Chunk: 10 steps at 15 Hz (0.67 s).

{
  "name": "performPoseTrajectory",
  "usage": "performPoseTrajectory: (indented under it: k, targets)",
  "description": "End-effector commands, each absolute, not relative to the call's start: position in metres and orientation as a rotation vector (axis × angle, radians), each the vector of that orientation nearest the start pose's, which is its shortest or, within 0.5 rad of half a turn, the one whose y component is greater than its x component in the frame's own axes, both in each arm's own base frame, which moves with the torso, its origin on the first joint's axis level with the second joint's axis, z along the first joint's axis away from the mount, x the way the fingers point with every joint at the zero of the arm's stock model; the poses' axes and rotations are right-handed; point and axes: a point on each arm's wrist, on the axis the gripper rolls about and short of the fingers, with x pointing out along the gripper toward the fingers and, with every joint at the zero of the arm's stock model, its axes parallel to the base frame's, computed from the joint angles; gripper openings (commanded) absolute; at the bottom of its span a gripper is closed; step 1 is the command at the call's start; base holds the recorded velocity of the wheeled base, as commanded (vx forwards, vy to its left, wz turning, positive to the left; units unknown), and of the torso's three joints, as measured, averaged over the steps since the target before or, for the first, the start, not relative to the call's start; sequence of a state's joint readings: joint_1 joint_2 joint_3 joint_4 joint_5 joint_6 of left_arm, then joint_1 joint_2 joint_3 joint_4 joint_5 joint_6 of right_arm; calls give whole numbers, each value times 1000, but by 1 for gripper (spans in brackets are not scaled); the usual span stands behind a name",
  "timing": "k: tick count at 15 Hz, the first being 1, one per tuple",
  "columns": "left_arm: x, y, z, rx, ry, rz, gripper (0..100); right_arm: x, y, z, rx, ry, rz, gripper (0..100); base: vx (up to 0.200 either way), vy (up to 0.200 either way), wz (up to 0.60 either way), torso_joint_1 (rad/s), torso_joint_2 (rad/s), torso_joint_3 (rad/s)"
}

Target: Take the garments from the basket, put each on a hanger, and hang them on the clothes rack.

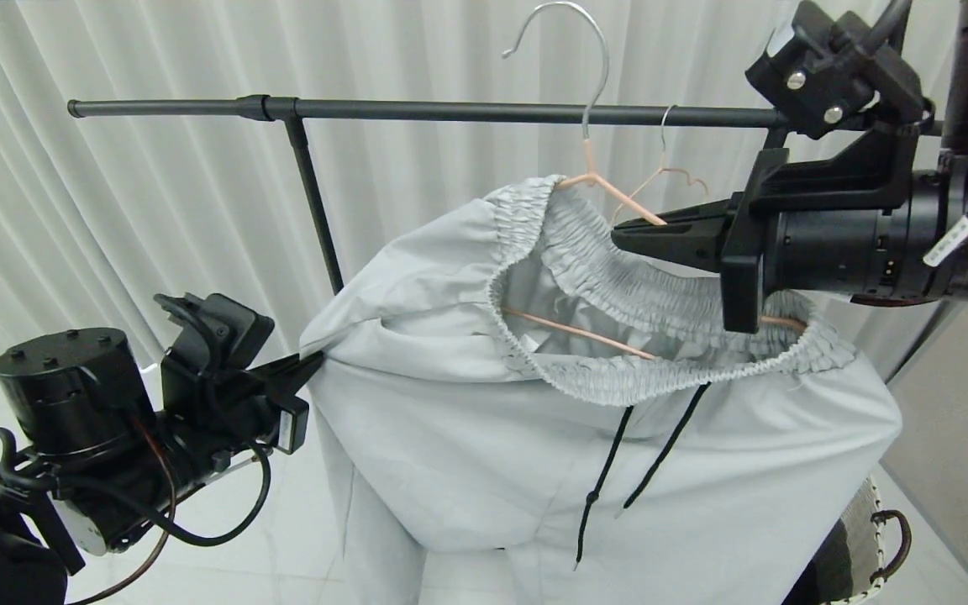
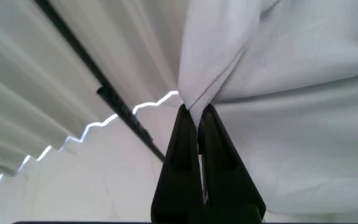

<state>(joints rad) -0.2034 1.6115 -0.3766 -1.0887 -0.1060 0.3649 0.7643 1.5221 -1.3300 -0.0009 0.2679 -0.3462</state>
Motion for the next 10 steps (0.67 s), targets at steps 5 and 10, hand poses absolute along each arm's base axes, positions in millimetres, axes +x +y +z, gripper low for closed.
performPoseTrajectory:
  k: [5, 10]
  targets:
    - [245, -40, 155, 362, 38, -266, 0, 204, 175, 307, -430, 112, 995, 0, 0, 0, 0, 0, 0, 0]
    - [244, -45, 156, 361, 27, -285, 0, 204, 173, 304, -443, 127, 976, 0, 0, 0, 0, 0, 0, 0]
